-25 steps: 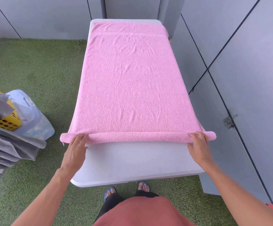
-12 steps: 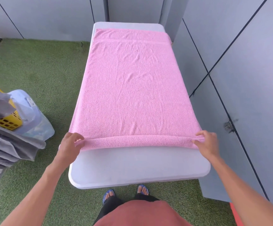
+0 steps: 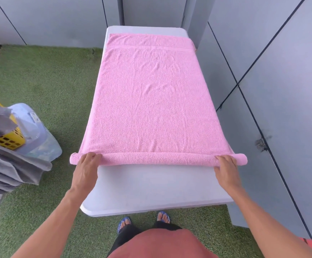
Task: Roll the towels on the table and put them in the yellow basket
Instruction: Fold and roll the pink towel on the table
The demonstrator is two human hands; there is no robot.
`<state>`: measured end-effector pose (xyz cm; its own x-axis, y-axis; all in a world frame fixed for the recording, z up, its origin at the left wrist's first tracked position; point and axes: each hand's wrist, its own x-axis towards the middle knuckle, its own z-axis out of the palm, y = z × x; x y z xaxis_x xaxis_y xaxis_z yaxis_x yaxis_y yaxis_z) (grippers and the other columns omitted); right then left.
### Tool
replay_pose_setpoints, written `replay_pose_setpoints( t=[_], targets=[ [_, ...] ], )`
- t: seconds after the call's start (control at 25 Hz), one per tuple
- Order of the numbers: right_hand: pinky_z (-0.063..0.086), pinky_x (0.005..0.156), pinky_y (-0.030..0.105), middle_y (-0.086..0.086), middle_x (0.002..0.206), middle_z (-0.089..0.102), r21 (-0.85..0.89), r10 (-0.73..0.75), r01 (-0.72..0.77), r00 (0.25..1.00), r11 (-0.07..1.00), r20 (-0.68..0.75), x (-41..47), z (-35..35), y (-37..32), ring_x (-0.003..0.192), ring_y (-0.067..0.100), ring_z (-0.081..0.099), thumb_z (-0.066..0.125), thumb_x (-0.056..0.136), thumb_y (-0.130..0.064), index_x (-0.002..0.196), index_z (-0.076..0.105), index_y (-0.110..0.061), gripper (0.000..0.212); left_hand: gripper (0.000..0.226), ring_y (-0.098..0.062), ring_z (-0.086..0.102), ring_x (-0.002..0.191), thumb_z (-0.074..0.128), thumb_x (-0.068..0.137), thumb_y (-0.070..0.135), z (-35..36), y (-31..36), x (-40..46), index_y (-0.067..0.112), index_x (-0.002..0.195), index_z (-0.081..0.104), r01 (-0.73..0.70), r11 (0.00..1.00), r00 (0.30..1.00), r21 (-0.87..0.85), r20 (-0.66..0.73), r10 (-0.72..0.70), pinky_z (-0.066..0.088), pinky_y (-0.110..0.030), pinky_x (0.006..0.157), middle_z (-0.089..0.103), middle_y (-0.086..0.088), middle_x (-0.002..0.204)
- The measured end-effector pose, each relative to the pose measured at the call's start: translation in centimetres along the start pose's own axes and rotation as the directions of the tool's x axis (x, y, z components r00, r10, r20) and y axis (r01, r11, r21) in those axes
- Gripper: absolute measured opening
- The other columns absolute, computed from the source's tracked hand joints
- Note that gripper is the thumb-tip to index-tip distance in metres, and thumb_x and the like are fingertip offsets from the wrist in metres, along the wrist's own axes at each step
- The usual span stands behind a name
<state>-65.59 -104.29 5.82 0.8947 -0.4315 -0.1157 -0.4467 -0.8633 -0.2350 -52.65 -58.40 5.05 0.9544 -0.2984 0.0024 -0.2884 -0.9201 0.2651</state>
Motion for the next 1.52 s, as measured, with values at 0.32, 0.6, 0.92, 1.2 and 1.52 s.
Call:
replay_pose_setpoints(
  t=[0.32, 0.6, 0.92, 1.2, 1.52],
  targets=[
    [0.042, 0.089, 0.035, 0.005, 0.11, 0.061, 0.204, 0.055, -0.136, 0.931, 0.969, 0.36, 1.6, -3.3, 1.1, 0.11, 0.029, 0.057, 0.052, 0.088, 0.0, 0.113, 0.061, -0.002, 0.027, 0.035, -0.026, 0.056, 0.101, 0.045, 0.092, -0.002, -1.2, -1.4, 0.4, 0.014, 0.117, 0.064, 0.088, 0.996, 0.922, 0.019, 0.377, -0.089, 0.045, -0.034, 0.082, 0.059, -0.007, 0.109],
    [0.034, 0.102, 0.039, 0.016, 0.118, 0.052, 0.144, 0.114, -0.085, 0.972, 0.986, -0.208, -0.2, -0.2, -0.3, 0.12, 0.035, 0.044, 0.064, 0.081, -0.001, 0.095, 0.072, -0.012, 0.019, 0.013, -0.03, 0.05, 0.079, 0.066, 0.083, 0.001, -1.0, 0.0, -1.3, 0.011, 0.09, 0.07, 0.099, 0.995, 0.982, 0.008, -0.162, -0.096, 0.044, -0.04, 0.061, 0.056, -0.011, 0.095],
    [0.035, 0.106, 0.047, 0.016, 0.115, 0.053, 0.024, -0.043, 0.043, 0.999, 0.999, -0.015, 1.3, 1.2, -0.3, 0.118, 0.038, 0.043, 0.063, 0.076, 0.008, 0.117, 0.057, 0.0, 0.041, 0.044, -0.035, 0.053, 0.104, 0.068, 0.074, -0.011, 0.1, 0.5, -1.4, 0.005, 0.114, 0.056, -0.027, 1.0, 0.995, -0.002, -0.092, 0.027, 0.053, -0.047, 0.078, 0.058, -0.013, 0.114],
    [0.043, 0.085, 0.04, 0.019, 0.111, 0.059, -0.198, -0.013, 0.077, 0.952, 0.977, 0.306, 2.6, -1.3, -0.3, 0.103, 0.036, 0.054, 0.043, 0.092, -0.001, 0.106, 0.055, 0.0, 0.018, 0.036, -0.035, 0.055, 0.106, 0.057, 0.082, -0.008, -0.4, -0.8, 0.3, 0.006, 0.114, 0.064, 0.09, 0.996, 0.989, -0.025, 0.119, -0.087, 0.044, -0.047, 0.087, 0.066, -0.012, 0.11],
    [0.039, 0.094, 0.041, 0.011, 0.112, 0.053, 0.201, 0.106, -0.062, 0.971, 0.978, -0.213, 1.5, -1.1, -1.8, 0.111, 0.033, 0.048, 0.06, 0.084, 0.001, 0.096, 0.069, -0.012, 0.021, 0.01, -0.034, 0.049, 0.089, 0.062, 0.086, 0.006, -1.6, 0.2, 2.0, 0.013, 0.089, 0.068, 0.247, 0.967, 0.961, -0.07, -0.11, -0.253, 0.038, -0.043, 0.073, 0.058, -0.012, 0.096]
  ],
)
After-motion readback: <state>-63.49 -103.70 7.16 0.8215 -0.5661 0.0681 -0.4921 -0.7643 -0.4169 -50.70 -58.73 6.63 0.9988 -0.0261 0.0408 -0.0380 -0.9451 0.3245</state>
